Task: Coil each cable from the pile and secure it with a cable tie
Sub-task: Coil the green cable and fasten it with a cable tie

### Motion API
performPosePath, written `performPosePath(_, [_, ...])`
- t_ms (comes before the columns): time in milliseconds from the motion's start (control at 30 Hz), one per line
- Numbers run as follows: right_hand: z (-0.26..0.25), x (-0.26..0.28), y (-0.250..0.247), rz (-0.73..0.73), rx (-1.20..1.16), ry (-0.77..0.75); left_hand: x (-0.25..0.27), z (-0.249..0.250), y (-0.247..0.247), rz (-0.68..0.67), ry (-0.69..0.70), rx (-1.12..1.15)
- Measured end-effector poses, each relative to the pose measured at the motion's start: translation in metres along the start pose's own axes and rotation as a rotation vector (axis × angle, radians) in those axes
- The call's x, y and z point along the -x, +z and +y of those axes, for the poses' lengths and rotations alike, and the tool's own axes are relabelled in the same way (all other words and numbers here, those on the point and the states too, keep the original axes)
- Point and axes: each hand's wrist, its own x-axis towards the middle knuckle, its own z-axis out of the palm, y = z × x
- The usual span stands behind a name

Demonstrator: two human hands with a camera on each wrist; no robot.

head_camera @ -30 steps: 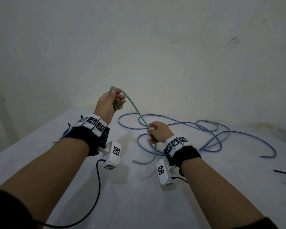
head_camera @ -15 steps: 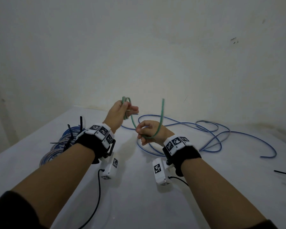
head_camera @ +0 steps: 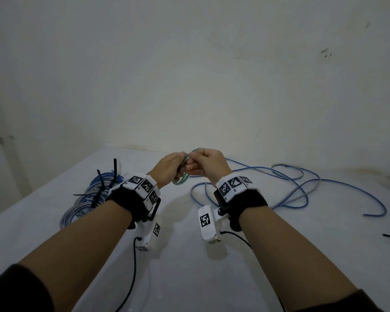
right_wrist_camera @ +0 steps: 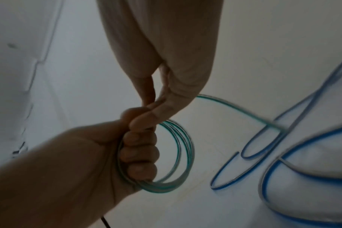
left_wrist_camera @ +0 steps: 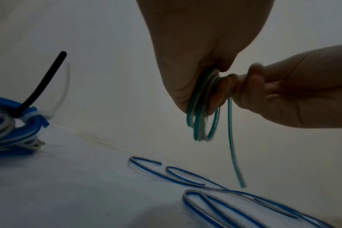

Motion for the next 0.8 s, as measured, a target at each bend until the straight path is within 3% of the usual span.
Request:
performPosePath(167, [0.006, -0.01, 0.003, 0.166, 0.32, -0.175, -0.002, 0.002, -0.006, 0.098, -0.064, 0.079])
performPosePath(400, [0.022, -0.018, 0.007, 0.027, 0.705, -0.204, -0.002, 0.017, -0.015, 0.125, -0.088, 0.294])
performPosePath(633, [0.035, -0.017, 0.01, 0.033, 0.654, -0.098, -0.002, 0.02, -0.027, 0.103, -0.08, 0.673])
performPosePath(800, [0.042, -0.019, 0.01, 0.084, 0.465, -0.036, 0.0, 0.016, -0.036, 0.044, -0.117, 0.671])
